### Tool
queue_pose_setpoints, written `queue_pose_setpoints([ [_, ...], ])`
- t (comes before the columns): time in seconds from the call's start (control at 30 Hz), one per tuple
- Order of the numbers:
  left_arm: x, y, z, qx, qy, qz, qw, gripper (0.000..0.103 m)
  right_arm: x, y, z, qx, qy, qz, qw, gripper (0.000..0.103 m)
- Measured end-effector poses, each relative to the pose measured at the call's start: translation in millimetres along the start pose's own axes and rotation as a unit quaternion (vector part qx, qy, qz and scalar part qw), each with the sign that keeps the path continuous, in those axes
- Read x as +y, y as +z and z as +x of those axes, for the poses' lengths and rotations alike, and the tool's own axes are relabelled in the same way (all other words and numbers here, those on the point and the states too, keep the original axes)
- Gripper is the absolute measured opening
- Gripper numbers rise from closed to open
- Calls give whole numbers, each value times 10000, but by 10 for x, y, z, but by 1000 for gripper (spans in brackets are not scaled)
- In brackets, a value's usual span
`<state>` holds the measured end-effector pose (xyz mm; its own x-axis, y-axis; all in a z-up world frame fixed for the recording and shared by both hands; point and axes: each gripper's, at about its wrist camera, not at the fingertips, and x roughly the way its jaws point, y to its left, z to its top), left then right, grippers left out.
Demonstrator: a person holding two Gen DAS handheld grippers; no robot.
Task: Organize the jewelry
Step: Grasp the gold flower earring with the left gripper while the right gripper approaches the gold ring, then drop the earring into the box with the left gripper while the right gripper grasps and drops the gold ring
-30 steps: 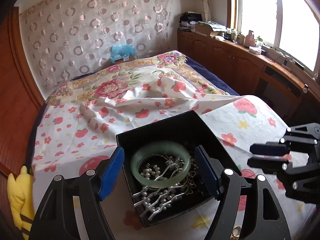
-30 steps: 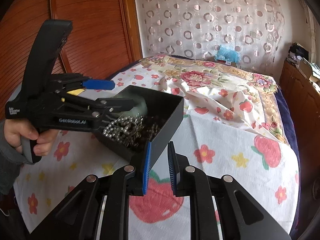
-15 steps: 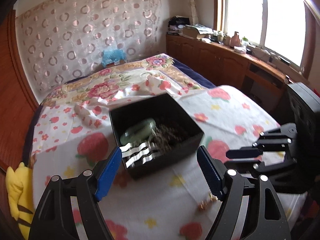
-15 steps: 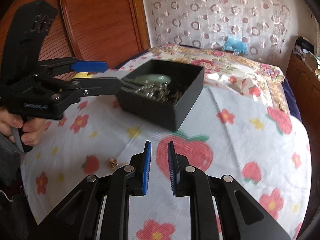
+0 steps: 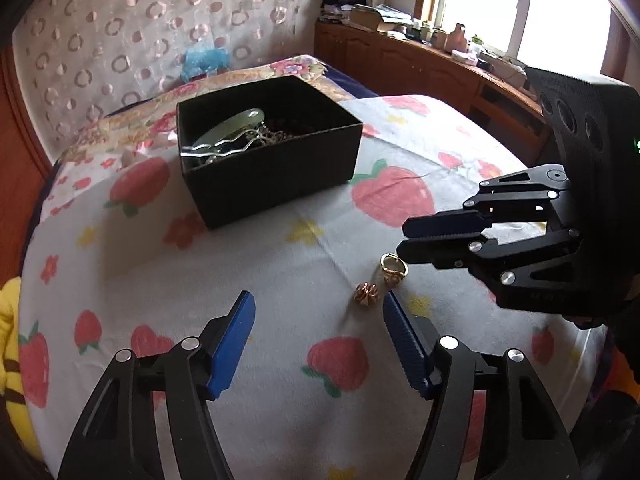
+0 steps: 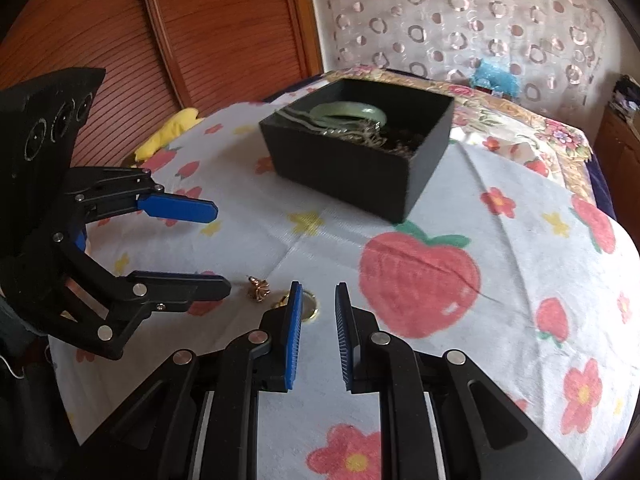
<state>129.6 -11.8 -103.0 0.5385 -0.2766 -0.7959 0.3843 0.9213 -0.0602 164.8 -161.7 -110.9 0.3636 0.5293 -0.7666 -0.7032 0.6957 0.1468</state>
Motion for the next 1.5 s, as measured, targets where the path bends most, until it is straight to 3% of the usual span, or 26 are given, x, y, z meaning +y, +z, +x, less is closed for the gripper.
queue_pose_setpoints([
  [0.27,-79,-3,36,43,-71,50,10000,58,109,39,95,186,-265,-396,9987,18],
  [0.37,-106,0,58,54,-105,55,9999,56,107,41,91,223,-381,-515,9977,3],
  [0.53,-153,14,112,83,-195,75,9997,40,27,10,44,162,-432,-437,9980,2],
  [0.77,-182,57,173,89,-311,96,9994,27,-125,69,-66,-41,-552,-237,9982,0],
  [0.83,-188,58,200,141,-376,99,9991,14,-141,95,-91,-91,-582,-233,9980,0],
  [1.13,-116,65,127,-20,-337,-42,9994,13,-133,107,-118,-188,-353,-128,9991,1],
  [1.23,-59,92,92,-99,-297,-115,9994,13,-67,110,-86,-231,-332,-116,9991,4],
  [1.33,0,99,62,-154,-243,-174,9994,13,-31,106,-59,-193,-259,-130,9994,27],
  [1.5,54,108,45,-199,-170,-234,9994,13,16,67,49,44,-274,-200,9994,27],
])
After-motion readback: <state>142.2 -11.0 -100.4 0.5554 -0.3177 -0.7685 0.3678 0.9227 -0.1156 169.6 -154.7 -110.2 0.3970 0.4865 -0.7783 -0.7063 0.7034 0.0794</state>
